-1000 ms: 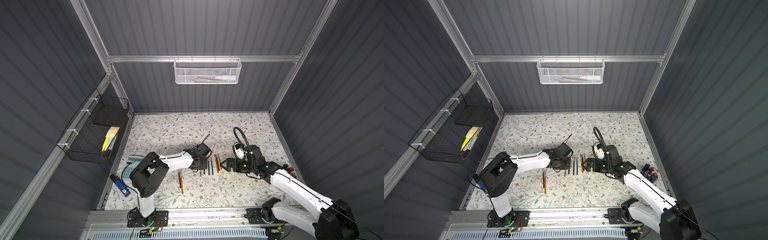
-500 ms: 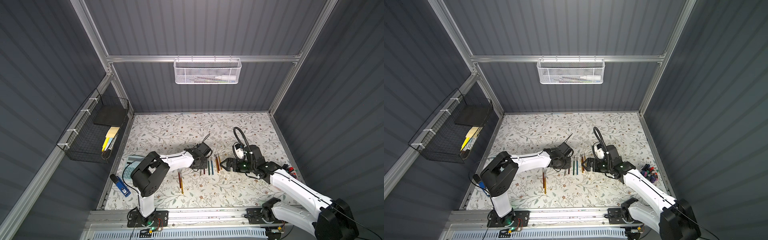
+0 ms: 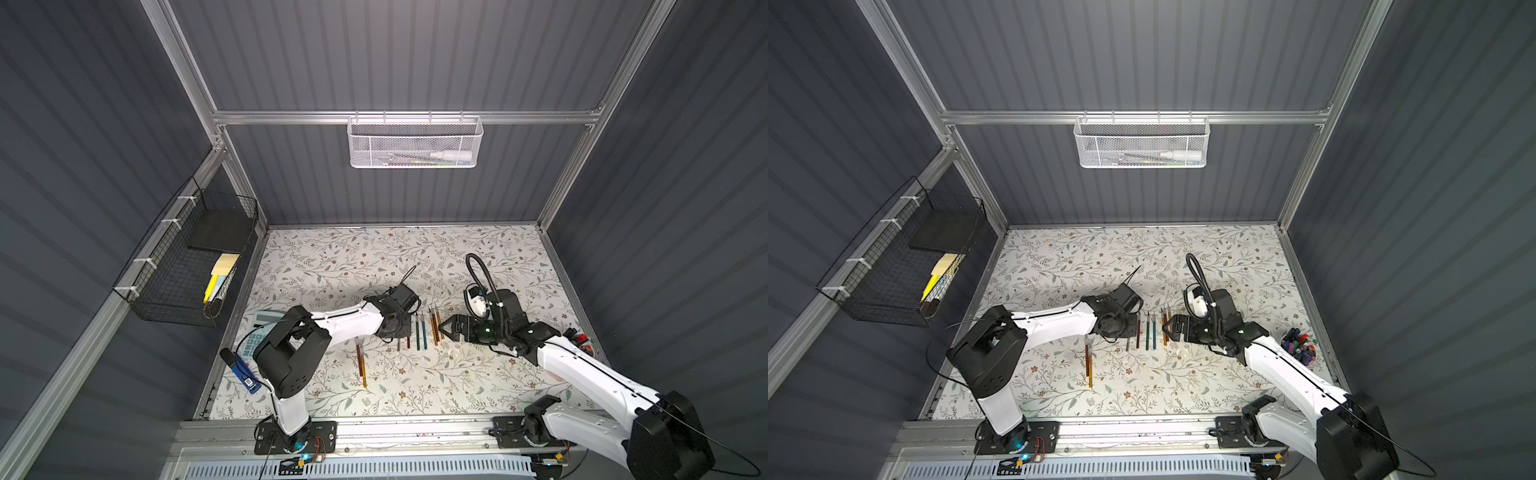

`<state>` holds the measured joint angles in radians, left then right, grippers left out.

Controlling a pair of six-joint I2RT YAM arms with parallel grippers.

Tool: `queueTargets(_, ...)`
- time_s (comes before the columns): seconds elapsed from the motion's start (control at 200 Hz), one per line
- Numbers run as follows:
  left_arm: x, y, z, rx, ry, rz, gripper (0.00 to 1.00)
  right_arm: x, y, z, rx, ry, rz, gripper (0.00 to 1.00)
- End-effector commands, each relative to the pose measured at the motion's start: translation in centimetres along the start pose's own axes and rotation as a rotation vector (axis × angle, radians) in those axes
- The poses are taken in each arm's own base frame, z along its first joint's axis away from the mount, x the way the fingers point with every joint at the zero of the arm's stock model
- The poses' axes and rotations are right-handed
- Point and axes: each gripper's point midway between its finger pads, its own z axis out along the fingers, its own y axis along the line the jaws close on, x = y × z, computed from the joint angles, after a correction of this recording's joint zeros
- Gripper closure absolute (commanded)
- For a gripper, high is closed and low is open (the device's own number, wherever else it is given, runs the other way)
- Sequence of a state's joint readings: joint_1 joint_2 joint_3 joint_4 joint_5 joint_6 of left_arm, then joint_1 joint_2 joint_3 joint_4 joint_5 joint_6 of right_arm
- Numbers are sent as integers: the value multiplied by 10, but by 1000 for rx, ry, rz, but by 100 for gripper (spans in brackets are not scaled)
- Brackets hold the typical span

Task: Remove protective caps from carving knives
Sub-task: Place the carving knife at the center of the board.

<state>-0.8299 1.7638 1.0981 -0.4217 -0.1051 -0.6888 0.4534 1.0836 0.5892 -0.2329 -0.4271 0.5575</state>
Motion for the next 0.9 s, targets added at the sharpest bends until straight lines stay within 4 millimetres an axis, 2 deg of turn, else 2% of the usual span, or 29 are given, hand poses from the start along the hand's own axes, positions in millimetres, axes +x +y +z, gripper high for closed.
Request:
queueTargets(0.0,-1,4,-24,-1,-4,8,83,-3,9,-3,-28,-3,-10,1)
queueTargets(0.195,3,16,-50,-43,-5,-3,80,-2,12,-4,-41,-4,-17,1)
queueTargets(0.43,35,53,-67,-139,40,-53,74,0,12,-3,-42,4,-25,1)
queueTargets(0.665,66,78,-63,-194,93,-94,73,3,8,3,-35,22,-24,1)
queueTargets(0.891,73,93,-63,-262,104,-87,73,6,7,3,-35,18,-21,1)
